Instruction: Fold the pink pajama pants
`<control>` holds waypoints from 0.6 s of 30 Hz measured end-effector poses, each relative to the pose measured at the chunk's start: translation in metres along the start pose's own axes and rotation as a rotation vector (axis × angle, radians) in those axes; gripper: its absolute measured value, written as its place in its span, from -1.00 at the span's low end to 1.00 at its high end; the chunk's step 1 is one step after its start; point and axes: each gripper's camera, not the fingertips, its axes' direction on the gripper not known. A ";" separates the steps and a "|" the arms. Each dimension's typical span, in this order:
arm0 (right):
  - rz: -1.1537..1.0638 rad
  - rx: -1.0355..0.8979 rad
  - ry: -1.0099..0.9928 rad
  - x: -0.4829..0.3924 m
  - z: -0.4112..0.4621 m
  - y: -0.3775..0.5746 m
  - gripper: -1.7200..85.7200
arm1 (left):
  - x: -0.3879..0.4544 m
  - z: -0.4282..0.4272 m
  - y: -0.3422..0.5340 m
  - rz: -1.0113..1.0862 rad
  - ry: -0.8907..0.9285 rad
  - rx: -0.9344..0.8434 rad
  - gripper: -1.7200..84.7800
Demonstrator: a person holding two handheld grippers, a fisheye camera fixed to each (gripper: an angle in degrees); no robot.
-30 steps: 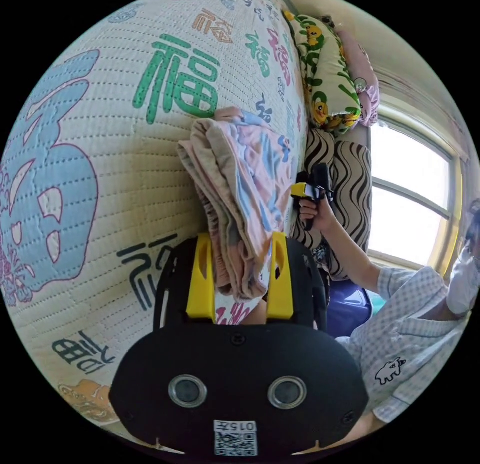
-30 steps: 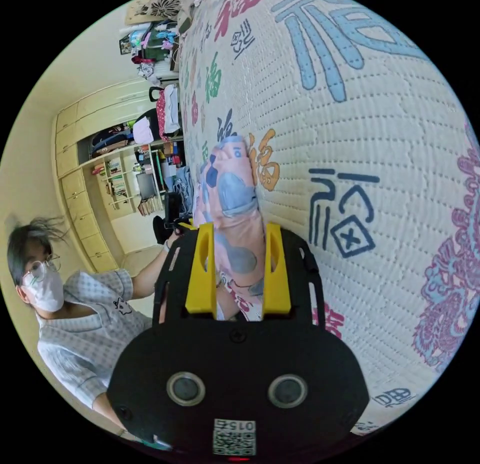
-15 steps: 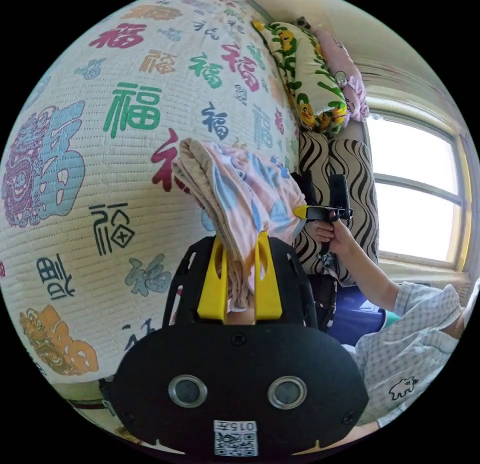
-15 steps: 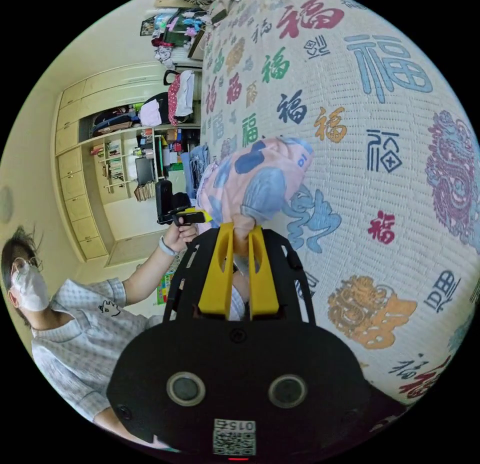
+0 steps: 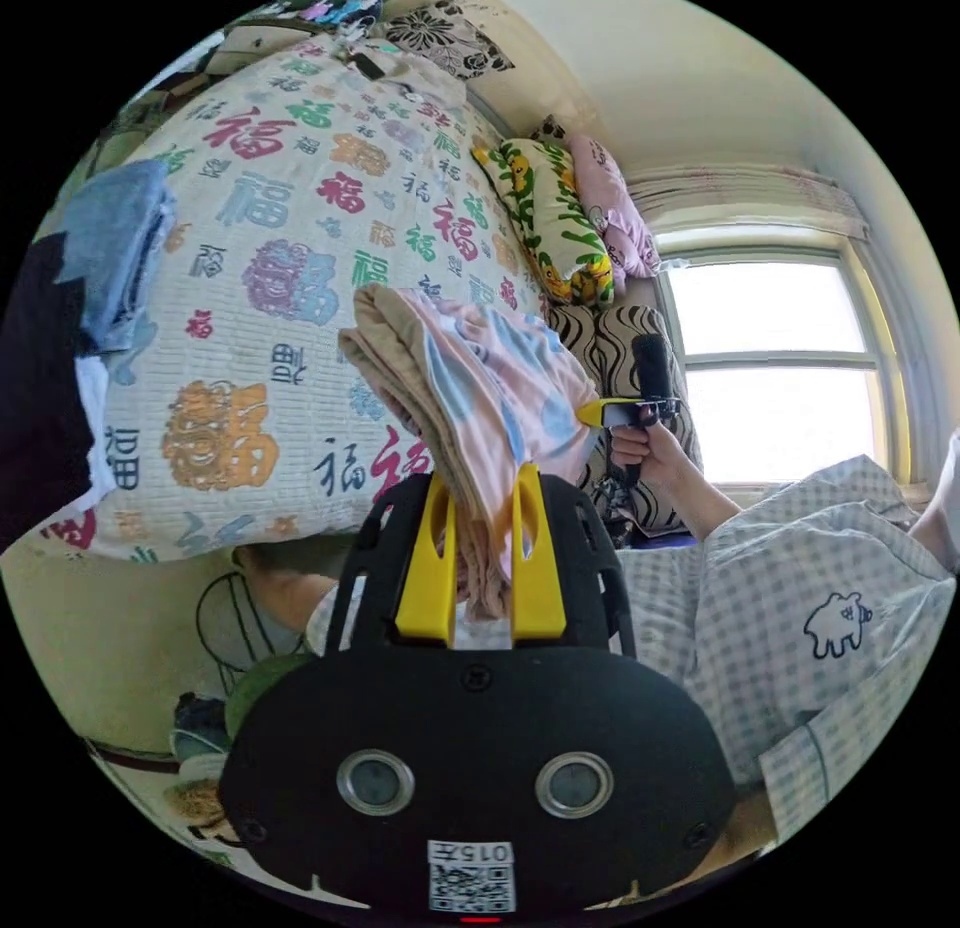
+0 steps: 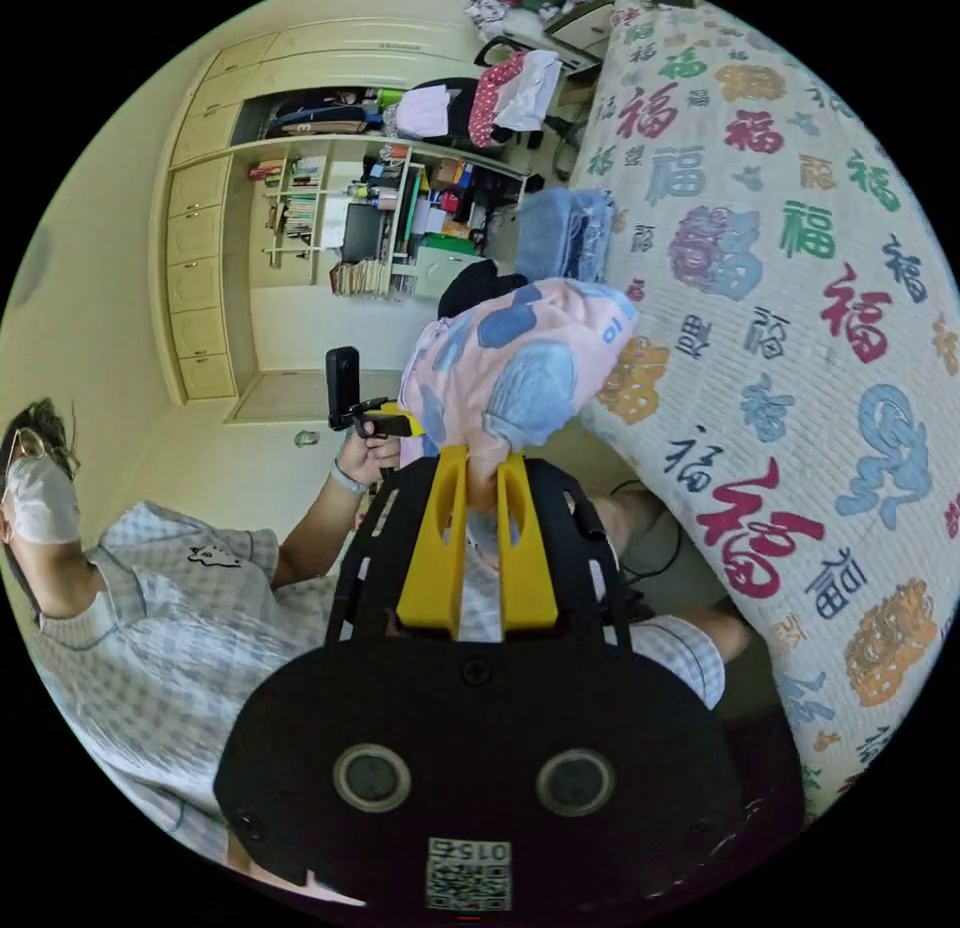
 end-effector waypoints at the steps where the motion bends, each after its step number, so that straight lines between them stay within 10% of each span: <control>1: -0.012 -0.008 -0.031 -0.011 0.029 -0.017 -0.84 | -0.021 -0.033 0.013 -0.006 -0.032 0.020 -0.77; 18: -0.153 0.067 -0.011 -0.100 0.242 -0.209 -0.84 | -0.298 -0.302 -0.004 0.020 -0.099 0.235 -0.77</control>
